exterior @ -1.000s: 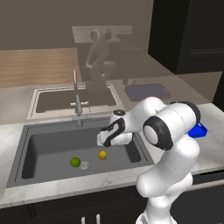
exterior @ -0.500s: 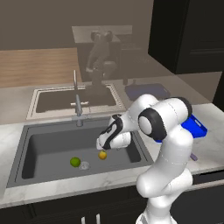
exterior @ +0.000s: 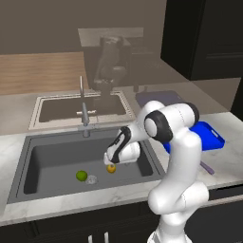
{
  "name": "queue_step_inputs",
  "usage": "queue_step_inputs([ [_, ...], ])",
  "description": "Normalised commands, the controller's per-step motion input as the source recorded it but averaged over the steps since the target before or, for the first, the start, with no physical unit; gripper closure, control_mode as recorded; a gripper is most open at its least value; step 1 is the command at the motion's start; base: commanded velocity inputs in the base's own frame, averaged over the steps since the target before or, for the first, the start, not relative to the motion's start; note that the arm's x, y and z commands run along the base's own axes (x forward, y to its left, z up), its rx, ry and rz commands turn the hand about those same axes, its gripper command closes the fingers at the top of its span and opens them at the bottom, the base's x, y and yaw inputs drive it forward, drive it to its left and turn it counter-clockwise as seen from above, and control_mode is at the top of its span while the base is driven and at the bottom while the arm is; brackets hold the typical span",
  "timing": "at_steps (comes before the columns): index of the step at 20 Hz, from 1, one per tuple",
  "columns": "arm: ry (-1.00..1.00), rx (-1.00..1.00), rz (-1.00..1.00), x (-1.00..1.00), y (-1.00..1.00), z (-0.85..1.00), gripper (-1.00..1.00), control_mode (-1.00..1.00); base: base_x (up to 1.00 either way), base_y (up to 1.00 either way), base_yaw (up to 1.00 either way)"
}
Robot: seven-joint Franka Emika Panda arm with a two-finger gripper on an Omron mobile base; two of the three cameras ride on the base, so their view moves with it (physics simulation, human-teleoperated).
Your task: Pick up all produce items and place them in the sink. Turn on the sink faucet to wash them. Then turn the sink off and put them in the tray.
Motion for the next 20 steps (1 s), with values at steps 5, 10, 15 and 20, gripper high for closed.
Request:
queue_step_inputs([
  [5, 0.04, 0.00, 0.02, 0.21, 0.07, -0.28, -1.00, -1.00, 0.00, 0.00, 0.00],
  [10, 0.05, 0.00, 0.02, 0.27, 0.10, -0.26, -1.00, -1.00, 0.00, 0.00, 0.00],
  [15, 0.05, 0.00, 0.01, 0.35, 0.06, -0.24, -1.00, -1.00, 0.00, 0.00, 0.00],
  [20, 0.04, 0.00, 0.01, 0.37, 0.05, -0.24, -1.00, -1.00, 0.00, 0.00, 0.00],
])
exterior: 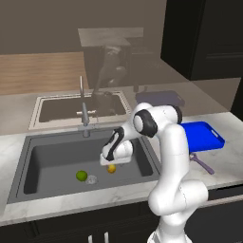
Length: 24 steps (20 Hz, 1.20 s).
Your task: Pick up all produce items and place them in the sink. Turn on the sink faucet to wash them. Then turn the sink off and put them in the tray.
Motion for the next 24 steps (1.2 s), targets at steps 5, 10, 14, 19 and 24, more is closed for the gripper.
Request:
queue_step_inputs([
  [5, 0.02, 0.00, 0.01, 0.25, 0.05, -0.25, -1.00, -1.00, 0.00, 0.00, 0.00],
  [10, 0.00, 0.00, 0.01, -0.01, 0.05, -0.21, -1.00, -1.00, 0.00, 0.00, 0.00],
  [14, 0.00, 0.00, 0.00, -0.24, 0.01, -0.19, -1.00, -1.00, 0.00, 0.00, 0.00],
  [19, 0.00, 0.00, 0.00, 0.00, 0.02, -0.19, -1.00, -1.00, 0.00, 0.00, 0.00],
  [24, -0.02, 0.00, 0.00, -0.08, 0.04, -0.07, 1.00, -1.00, 0.00, 0.00, 0.00],
])
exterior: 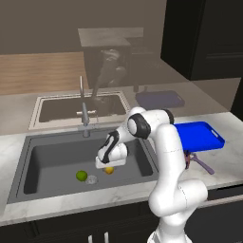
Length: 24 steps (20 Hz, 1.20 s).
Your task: Pick up all produce items and place them in the sink. Turn on the sink faucet to wash them. Then turn the sink off and put them in the tray.
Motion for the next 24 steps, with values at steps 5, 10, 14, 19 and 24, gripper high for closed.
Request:
queue_step_inputs([
  [5, -0.04, 0.00, 0.00, -0.23, -0.02, 0.04, 1.00, -1.00, 0.00, 0.00, 0.00],
  [10, 0.00, 0.00, 0.00, -0.18, -0.01, 0.42, 1.00, -1.00, 0.00, 0.00, 0.00],
  [14, -0.01, 0.00, 0.00, -0.24, -0.03, 0.96, 1.00, -1.00, 0.00, 0.00, 0.00],
  [19, -0.01, 0.00, 0.00, 0.00, -0.04, 1.00, 1.00, -1.00, 0.00, 0.00, 0.00],
  [24, 0.00, 0.00, -0.01, 0.01, -0.17, 0.87, 1.00, -1.00, 0.00, 0.00, 0.00],
])
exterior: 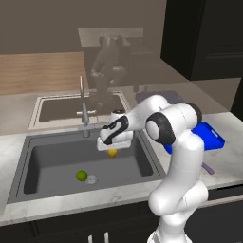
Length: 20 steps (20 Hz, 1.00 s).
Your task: Pick up all produce items and place them in the sink. Turn on the sink faucet to wash them. Then turn the sink off and put them in the tray.
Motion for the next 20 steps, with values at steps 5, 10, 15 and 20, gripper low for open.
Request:
queue_step_inputs([
  [5, 0.00, -0.06, -0.06, 0.07, -0.48, 0.49, 1.00, -1.00, 0.00, 0.00, 0.00],
  [10, 0.00, -0.07, -0.07, 0.17, -0.62, 0.17, 1.00, -1.00, 0.00, 0.00, 0.00],
  [15, 0.00, -0.06, -0.06, 0.18, -0.66, 0.08, 1.00, -1.00, 0.00, 0.00, 0.00],
  [20, 0.00, -0.05, -0.05, 0.10, -0.59, 0.09, 1.00, -1.00, 0.00, 0.00, 0.00],
])
